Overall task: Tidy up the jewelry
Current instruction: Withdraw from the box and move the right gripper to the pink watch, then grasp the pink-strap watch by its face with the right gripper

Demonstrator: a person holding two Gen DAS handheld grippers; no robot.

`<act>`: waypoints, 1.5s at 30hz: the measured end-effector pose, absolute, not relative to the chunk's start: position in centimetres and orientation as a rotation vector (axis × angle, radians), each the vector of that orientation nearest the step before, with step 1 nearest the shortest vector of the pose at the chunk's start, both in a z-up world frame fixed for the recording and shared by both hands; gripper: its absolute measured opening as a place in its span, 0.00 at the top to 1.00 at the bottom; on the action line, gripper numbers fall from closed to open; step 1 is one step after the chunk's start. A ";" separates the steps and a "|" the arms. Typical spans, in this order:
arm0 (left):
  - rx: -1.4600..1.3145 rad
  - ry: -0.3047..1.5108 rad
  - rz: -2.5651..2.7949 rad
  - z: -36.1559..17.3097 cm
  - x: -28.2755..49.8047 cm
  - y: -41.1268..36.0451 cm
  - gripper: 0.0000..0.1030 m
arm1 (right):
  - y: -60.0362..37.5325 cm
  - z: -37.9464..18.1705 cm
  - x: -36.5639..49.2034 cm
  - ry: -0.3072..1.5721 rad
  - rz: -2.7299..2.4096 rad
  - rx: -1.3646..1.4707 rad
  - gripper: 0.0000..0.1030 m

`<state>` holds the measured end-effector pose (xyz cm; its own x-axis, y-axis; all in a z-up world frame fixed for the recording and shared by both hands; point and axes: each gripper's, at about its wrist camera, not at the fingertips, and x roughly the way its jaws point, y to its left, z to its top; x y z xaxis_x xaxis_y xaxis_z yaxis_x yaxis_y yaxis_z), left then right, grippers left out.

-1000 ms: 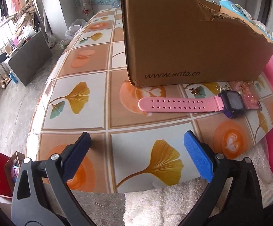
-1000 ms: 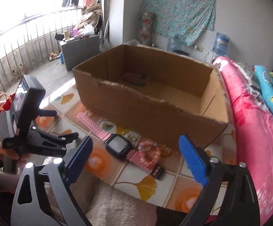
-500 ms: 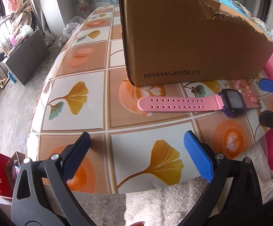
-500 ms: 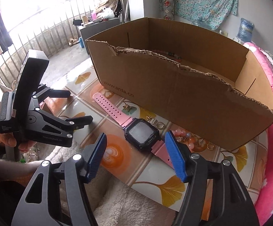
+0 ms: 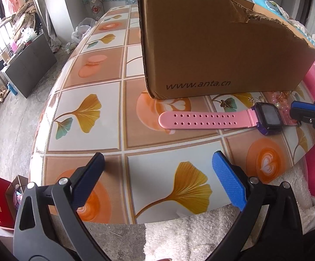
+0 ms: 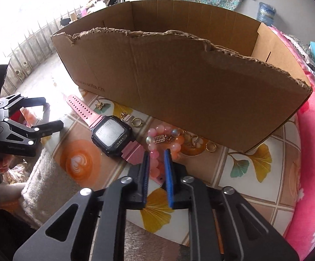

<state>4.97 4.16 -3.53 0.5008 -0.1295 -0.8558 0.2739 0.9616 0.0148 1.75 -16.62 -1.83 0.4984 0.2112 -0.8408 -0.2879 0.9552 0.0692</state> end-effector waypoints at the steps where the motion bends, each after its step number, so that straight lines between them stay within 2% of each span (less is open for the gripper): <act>1: 0.155 1.020 -0.245 -3.5 5.1 4.1 0.07 | -17.0 -1.7 1.9 1.004 0.299 -0.073 0.95; 13: 0.146 1.024 -0.233 -3.7 5.8 4.1 0.07 | -19.9 0.2 1.2 0.954 0.303 0.046 0.96; 16: 0.145 1.026 -0.234 -3.7 5.9 4.1 0.07 | -19.3 0.1 1.5 0.960 0.351 0.052 0.92; 20: 0.143 1.026 -0.231 -3.7 5.9 4.1 0.07 | -16.7 0.1 1.7 0.945 0.427 0.020 0.59; 21: 0.143 1.026 -0.231 -3.8 5.9 4.1 0.06 | -15.9 0.2 1.8 0.935 0.443 -0.007 0.57; 29: 0.150 0.979 -0.233 -3.9 5.1 4.1 0.07 | -11.6 -1.0 2.9 0.933 0.503 -0.212 0.56; 34: 0.144 0.930 -0.261 -3.7 3.4 4.1 0.08 | -10.7 -1.7 3.3 0.955 0.505 -0.267 0.52; 39: 0.180 0.859 -0.325 -3.0 1.6 3.2 0.24 | -9.4 -1.9 2.6 0.969 0.531 -0.333 0.53; 41: 0.197 0.837 -0.349 -2.6 1.1 2.9 0.27 | -8.7 -2.1 2.1 0.972 0.542 -0.363 0.57; 45: 0.253 0.784 -0.383 -2.0 0.1 1.9 0.31 | -8.3 -1.8 1.4 0.977 0.552 -0.384 0.58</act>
<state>0.06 1.89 -1.97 0.6447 -0.2399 -0.7258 0.4251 0.9016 0.0796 1.40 -8.27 -1.76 0.4410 0.2646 -0.8576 -0.5980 0.7992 -0.0610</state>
